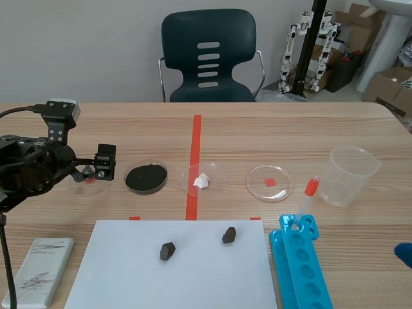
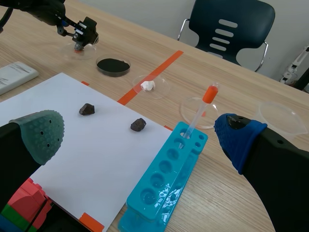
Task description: Put the mineral in the empty petri dish
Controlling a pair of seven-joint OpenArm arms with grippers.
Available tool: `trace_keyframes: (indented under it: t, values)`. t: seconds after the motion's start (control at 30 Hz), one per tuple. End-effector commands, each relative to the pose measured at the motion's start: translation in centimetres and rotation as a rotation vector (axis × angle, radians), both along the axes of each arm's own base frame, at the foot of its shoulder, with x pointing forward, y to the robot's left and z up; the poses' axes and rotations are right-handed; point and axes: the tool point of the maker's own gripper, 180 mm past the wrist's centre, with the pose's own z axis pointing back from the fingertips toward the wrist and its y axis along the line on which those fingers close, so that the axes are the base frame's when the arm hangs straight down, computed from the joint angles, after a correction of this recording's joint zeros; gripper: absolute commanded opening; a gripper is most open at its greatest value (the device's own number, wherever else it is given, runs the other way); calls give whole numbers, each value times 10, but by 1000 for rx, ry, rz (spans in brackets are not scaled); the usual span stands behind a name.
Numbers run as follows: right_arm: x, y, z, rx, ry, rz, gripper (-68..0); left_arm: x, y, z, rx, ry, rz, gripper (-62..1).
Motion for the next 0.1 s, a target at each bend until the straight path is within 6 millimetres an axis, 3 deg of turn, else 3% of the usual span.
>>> trace_keyframes:
  t: [0.0,0.07]
  values:
    - [4,0,9,12,-35,0,4,8,6,12,9,-33,7,14]
    - [4,0,9,12,-35,0,4,8,6,12,9,-33,7,14]
